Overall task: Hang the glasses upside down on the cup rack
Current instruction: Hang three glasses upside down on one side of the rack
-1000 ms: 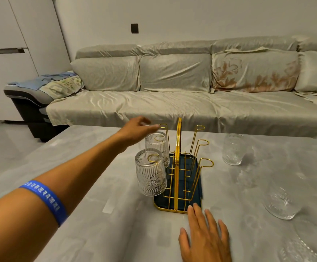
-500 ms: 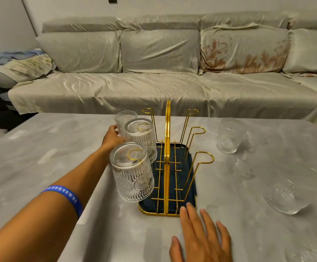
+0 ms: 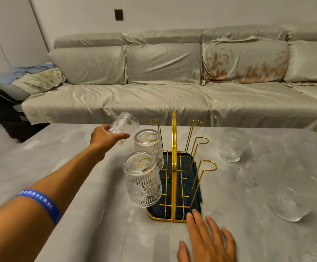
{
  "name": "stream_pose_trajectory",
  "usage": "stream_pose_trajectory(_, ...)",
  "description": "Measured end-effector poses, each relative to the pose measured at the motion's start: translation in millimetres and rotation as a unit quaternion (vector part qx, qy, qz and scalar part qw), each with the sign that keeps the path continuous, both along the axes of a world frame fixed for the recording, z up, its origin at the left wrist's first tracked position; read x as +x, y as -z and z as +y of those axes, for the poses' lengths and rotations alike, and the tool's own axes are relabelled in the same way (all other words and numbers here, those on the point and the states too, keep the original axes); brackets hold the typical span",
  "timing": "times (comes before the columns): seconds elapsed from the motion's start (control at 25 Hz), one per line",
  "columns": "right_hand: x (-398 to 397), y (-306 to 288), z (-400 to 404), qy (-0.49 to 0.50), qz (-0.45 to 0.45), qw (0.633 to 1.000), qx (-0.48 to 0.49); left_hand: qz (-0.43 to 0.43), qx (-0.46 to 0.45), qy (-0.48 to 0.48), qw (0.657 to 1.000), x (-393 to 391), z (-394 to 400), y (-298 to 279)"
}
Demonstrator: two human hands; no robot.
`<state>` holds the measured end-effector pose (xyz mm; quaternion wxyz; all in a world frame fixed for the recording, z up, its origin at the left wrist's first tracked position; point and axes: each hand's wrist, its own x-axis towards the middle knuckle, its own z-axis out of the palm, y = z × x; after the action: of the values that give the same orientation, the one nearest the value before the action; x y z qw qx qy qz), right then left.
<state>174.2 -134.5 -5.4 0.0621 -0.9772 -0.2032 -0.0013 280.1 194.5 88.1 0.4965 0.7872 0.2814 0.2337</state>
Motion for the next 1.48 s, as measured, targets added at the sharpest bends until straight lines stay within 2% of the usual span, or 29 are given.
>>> stream_pose_trajectory(0.08, -4, -12, 0, 0.002, 0.079, 0.996, -0.029, -0.024, 0.012, 0.003, 1.000, -19, 4, -38)
stream_pose_trajectory(0.16, -3, -6, 1, -0.024, 0.090, 0.995, -0.032, -0.045, 0.044, 0.002, 0.998, -37, 2, -82)
stream_pose_trajectory(0.24, 1, -4, 2, -0.011, 0.139, 0.989, -0.040, -0.057, 0.066, 0.025, 0.996, -40, -2, -116)
stream_pose_trajectory(0.44, -7, -7, -1, -0.015, 0.105, 0.994, 0.002, -0.032, 0.148, 0.104, 0.983, -30, -50, -160)
stream_pose_trajectory(0.56, -4, -6, -2, -0.022, 0.107, 0.994, 0.009, 0.002, 0.187, 0.128, 0.974, -9, -68, -156)
stream_pose_trajectory(0.88, 2, 0, -2, -0.026, 0.122, 0.992, 0.001, 0.065, 0.220, 0.144, 0.963, 27, -84, -120)
stream_pose_trajectory(1.48, 7, 4, 0, -0.028, 0.137, 0.990, -0.020, 0.133, 0.212, 0.152, 0.956, 51, -89, -68)
